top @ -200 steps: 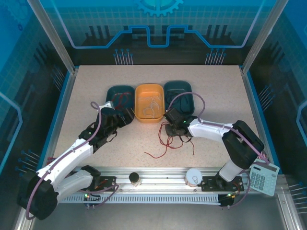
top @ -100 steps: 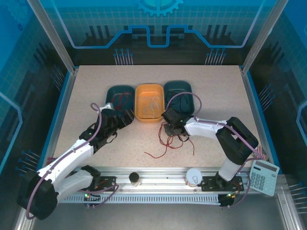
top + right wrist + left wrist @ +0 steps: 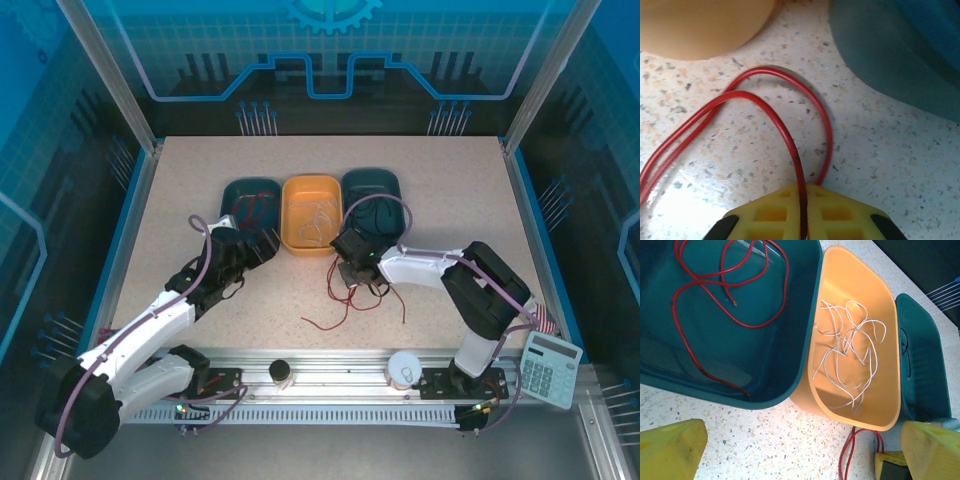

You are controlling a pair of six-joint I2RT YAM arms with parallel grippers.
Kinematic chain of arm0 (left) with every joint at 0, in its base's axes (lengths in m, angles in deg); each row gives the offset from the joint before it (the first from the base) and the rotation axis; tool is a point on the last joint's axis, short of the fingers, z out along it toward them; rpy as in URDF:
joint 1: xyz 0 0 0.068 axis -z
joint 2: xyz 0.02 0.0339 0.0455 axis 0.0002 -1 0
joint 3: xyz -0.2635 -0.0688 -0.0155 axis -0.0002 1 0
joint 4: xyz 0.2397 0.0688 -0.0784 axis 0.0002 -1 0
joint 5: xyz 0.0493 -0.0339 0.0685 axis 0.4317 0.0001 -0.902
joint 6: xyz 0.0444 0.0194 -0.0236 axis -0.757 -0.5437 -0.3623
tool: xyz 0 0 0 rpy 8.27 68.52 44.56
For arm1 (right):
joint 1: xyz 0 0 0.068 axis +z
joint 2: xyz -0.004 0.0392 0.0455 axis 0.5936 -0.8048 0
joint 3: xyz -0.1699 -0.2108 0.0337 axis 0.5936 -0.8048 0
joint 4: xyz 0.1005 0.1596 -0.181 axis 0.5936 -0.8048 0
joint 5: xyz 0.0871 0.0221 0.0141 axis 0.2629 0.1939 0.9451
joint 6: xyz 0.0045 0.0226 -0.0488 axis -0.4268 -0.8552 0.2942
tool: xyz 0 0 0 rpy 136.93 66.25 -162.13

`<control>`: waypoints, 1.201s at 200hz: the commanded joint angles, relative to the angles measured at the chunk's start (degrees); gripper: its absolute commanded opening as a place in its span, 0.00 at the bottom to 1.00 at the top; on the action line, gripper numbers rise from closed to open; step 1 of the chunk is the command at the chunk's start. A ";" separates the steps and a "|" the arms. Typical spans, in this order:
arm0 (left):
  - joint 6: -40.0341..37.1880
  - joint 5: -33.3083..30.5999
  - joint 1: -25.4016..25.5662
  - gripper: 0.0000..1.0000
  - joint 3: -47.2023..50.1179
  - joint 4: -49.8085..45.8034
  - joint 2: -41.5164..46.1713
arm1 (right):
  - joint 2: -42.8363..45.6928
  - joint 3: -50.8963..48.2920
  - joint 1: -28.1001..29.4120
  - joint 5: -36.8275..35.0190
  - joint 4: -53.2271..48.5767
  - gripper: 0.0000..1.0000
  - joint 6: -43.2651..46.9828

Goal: Untangle the cables

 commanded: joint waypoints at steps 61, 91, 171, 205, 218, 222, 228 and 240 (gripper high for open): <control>0.38 2.43 -0.52 0.99 0.85 3.25 0.11 | 12.55 0.75 3.41 -4.85 -4.69 0.00 2.20; -1.05 5.23 -0.54 0.99 0.59 5.19 0.11 | 18.72 -0.25 3.98 -3.79 -3.96 0.00 3.48; -5.95 23.05 0.94 0.87 -0.83 10.86 -2.20 | 31.49 -1.92 4.00 -0.17 1.33 0.00 4.58; -5.57 28.73 3.96 0.75 -0.38 18.59 -5.60 | 34.29 -2.75 3.91 0.82 3.49 0.00 4.24; -5.53 30.43 5.46 0.72 -0.98 21.63 -7.27 | 34.87 -2.97 3.84 1.23 4.00 0.00 3.90; -5.59 30.78 5.86 0.71 -1.26 22.37 -7.78 | 34.92 -2.97 3.91 1.39 4.05 0.00 3.80; -5.76 31.38 6.55 0.71 -1.72 23.38 -8.63 | 35.01 -3.02 3.92 1.60 4.20 0.00 3.71; -6.29 31.83 7.83 0.71 -2.92 24.63 -10.21 | 35.11 -2.99 3.91 2.02 4.34 0.00 3.56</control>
